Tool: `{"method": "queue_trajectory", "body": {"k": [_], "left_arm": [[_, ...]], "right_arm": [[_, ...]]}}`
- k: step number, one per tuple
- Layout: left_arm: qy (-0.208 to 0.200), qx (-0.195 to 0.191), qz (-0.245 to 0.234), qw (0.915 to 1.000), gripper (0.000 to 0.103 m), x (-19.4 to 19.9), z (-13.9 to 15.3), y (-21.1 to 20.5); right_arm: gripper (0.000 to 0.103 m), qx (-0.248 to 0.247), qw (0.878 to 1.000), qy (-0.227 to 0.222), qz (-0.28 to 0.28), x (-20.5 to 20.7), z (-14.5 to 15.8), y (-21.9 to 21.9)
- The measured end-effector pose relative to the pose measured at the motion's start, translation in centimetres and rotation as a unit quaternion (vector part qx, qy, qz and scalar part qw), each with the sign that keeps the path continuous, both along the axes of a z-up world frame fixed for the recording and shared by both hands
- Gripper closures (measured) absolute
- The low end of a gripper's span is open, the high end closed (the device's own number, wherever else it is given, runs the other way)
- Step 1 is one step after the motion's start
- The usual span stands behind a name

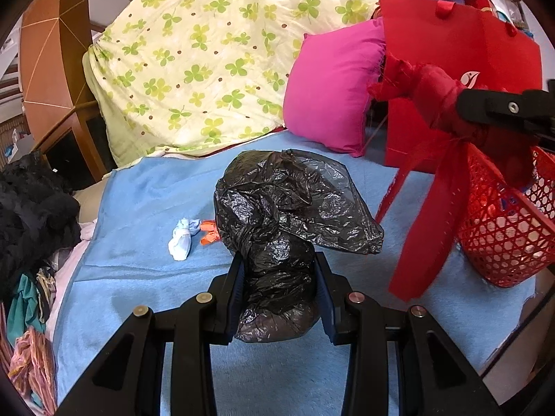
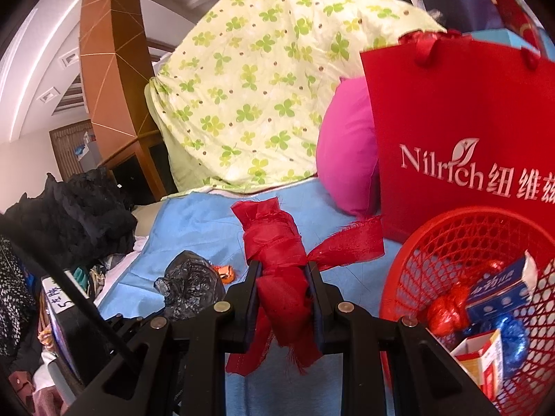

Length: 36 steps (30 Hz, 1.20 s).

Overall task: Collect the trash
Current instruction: 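Carry the black bag and red cloth toward the red mesh basket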

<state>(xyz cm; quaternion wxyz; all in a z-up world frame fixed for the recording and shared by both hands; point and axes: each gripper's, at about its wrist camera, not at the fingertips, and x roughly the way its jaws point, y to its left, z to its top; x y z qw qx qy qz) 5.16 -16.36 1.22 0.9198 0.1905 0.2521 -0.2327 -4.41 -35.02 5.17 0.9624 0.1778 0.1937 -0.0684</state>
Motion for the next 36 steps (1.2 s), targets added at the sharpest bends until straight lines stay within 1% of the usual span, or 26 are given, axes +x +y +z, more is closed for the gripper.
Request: {"method": "queue_trajectory", "body": {"k": [2, 8, 21, 36], "left_arm": [[-0.001, -0.005, 0.004, 1.0, 0.064, -0.6, 0.4, 0.2], [0.002, -0.019, 0.016, 0.9997, 0.064, -2.4, 1.6, 0.5], [-0.04, -0.001, 0.005, 0.9992, 0.063, -5.9, 4.2, -1.1], [-0.055, 0.014, -0.016, 0.9983, 0.063, -8.0, 5.1, -2.9]], "right_arm": [[0.077, 0.001, 1.0, -0.007, -0.001, -0.4, 0.2, -0.2], [0.077, 0.024, 0.999, -0.031, -0.01, -1.5, 0.8, -1.2], [0.076, 0.076, 0.995, -0.066, -0.027, -4.0, 1.4, -4.2], [0.076, 0.113, 0.987, -0.098, -0.055, -7.7, 1.6, -7.6]]}}
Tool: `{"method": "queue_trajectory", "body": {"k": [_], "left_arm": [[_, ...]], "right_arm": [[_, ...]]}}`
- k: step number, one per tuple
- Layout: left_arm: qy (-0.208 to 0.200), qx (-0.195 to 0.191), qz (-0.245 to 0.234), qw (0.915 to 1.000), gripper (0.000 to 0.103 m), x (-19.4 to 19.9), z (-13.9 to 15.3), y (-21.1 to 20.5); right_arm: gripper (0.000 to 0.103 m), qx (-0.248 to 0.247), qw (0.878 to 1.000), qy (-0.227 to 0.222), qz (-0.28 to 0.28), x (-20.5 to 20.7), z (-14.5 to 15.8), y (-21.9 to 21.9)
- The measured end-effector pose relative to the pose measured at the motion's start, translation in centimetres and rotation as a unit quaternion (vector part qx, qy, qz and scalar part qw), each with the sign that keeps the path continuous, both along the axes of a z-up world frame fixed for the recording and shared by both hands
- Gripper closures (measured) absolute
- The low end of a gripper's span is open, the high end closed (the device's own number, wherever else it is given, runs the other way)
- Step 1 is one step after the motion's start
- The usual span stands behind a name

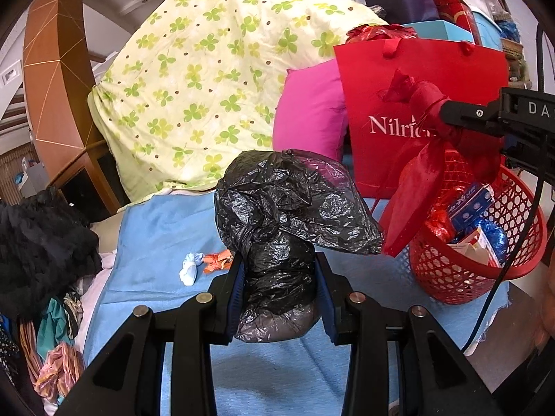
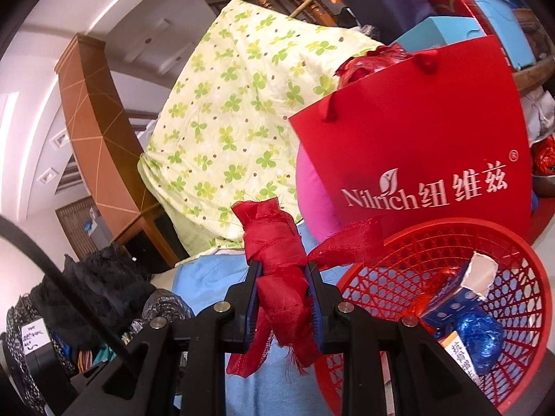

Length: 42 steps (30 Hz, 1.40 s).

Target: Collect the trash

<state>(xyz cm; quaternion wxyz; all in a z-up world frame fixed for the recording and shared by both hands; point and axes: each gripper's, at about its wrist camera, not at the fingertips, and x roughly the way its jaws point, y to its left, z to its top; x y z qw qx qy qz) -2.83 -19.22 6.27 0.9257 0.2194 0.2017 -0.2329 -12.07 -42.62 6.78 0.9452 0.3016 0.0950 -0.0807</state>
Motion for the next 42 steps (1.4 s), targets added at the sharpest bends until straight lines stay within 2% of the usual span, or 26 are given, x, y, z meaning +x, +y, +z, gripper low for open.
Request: {"method": "queue_trajectory", "body": {"k": [14, 42], "left_arm": [[0.001, -0.004, -0.035, 0.9994, 0.063, -2.0, 0.7, -2.3], [-0.018, 0.024, -0.088, 0.9957, 0.062, -5.2, 1.4, -7.0]], "right_arm": [[0.076, 0.012, 0.999, -0.013, -0.046, -2.7, -0.1, -3.1], [0.076, 0.021, 0.996, -0.014, -0.083, -5.9, -0.9, -6.1]]}}
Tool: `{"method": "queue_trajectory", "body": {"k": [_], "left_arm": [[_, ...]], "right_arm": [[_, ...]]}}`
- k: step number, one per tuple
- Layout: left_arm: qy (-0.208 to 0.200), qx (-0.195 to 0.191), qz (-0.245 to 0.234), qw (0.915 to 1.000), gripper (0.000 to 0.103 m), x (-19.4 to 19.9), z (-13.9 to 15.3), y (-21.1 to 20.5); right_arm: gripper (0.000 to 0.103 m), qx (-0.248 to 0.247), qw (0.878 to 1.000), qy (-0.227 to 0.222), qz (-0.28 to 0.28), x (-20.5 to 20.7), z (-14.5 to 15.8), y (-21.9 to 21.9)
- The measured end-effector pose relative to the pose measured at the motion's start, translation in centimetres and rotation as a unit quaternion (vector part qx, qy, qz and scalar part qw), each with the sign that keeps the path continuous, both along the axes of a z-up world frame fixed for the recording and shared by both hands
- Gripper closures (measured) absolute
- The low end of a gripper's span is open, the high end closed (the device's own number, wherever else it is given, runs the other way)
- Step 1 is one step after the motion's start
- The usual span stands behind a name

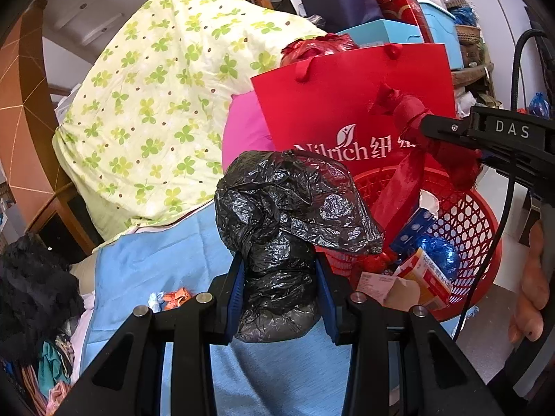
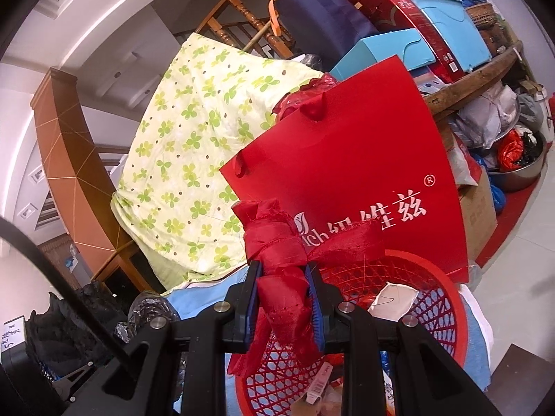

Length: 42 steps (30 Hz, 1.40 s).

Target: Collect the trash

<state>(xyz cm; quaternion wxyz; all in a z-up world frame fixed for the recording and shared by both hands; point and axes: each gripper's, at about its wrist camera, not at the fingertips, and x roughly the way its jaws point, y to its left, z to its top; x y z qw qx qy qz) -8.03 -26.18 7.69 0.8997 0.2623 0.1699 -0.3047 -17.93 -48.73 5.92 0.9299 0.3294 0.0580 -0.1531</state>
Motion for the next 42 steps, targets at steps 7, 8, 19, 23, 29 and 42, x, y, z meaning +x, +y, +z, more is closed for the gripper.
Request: {"method": "queue_trajectory", "body": {"k": [7, 8, 19, 23, 29, 42], "left_arm": [[-0.002, 0.004, -0.013, 0.9999, 0.062, -0.5, 0.0, -1.2], [-0.002, 0.005, -0.014, 0.9999, 0.062, -0.6, 0.0, -1.4], [-0.003, 0.01, -0.027, 0.9996, 0.062, -1.3, -0.1, -2.8], [-0.002, 0.012, -0.031, 0.9994, 0.062, -1.5, -0.1, -3.1], [-0.002, 0.016, -0.038, 0.9991, 0.062, -1.7, -0.2, -3.5], [0.005, 0.022, -0.046, 0.9987, 0.062, -1.9, -0.8, -5.0]], "right_arm": [[0.076, 0.007, 1.0, -0.001, -0.008, -0.7, -0.3, -0.6], [0.076, 0.008, 1.0, -0.001, -0.01, -0.8, -0.3, -0.7], [0.076, 0.01, 1.0, 0.001, -0.024, -1.8, -0.6, -1.2], [0.076, 0.013, 0.999, 0.002, -0.031, -2.4, -0.8, -1.7], [0.076, 0.016, 0.999, 0.005, -0.037, -3.0, -1.2, -2.2], [0.076, 0.019, 0.999, 0.006, -0.047, -4.0, -1.5, -2.6]]}}
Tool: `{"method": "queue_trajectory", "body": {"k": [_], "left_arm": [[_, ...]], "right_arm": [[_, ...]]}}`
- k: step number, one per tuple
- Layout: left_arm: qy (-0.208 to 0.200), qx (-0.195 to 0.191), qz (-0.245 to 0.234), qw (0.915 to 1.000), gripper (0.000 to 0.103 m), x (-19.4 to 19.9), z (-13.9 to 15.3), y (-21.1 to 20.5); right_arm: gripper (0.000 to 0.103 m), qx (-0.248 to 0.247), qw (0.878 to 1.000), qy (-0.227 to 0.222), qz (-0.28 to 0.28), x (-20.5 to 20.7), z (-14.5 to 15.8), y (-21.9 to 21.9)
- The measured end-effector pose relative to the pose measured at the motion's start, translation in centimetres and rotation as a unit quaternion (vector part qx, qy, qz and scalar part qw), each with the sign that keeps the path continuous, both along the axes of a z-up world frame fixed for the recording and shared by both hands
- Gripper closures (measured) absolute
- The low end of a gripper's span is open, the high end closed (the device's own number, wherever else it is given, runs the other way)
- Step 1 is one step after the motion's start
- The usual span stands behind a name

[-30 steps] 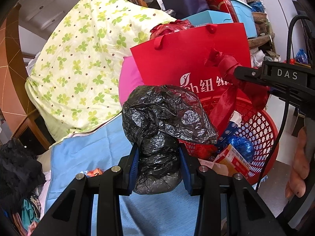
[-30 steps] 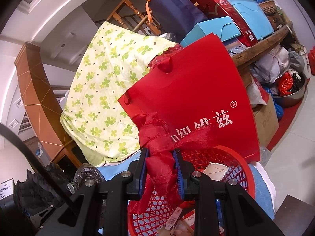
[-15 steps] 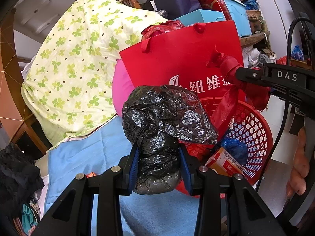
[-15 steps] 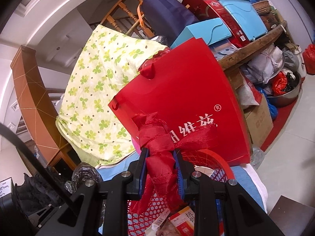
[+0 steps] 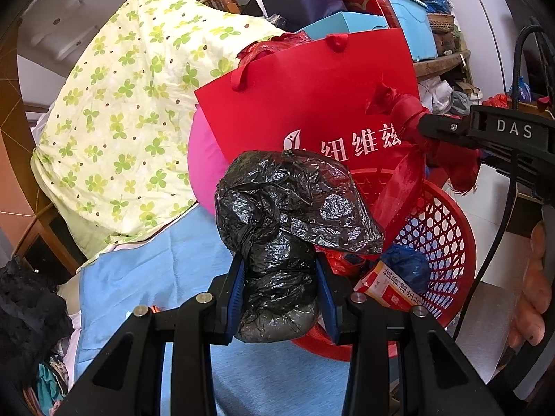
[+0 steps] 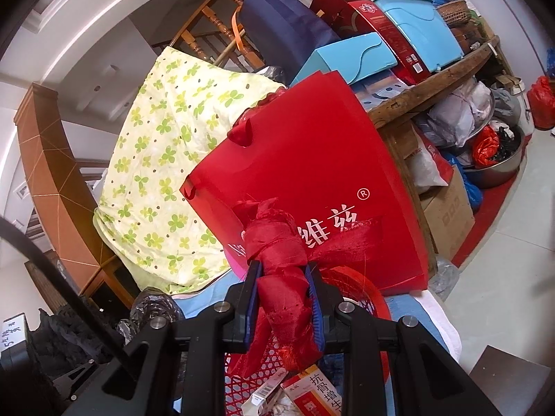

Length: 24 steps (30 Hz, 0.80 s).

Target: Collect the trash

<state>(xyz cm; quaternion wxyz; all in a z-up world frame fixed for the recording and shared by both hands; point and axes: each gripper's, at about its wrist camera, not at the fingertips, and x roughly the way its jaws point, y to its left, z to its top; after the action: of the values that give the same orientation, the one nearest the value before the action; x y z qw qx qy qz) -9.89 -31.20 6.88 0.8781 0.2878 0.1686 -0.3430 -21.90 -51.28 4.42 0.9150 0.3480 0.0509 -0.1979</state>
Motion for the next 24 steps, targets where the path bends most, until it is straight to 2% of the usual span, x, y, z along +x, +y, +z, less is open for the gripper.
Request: {"method": "queue_trajectory", "body": {"k": [24], "left_arm": [[0.017, 0.016, -0.005, 0.9997, 0.062, 0.1, -1.5, -2.4]], "right_arm": [[0.076, 0.004, 1.0, 0.0, -0.009, -1.0, -0.4, -0.4]]}}
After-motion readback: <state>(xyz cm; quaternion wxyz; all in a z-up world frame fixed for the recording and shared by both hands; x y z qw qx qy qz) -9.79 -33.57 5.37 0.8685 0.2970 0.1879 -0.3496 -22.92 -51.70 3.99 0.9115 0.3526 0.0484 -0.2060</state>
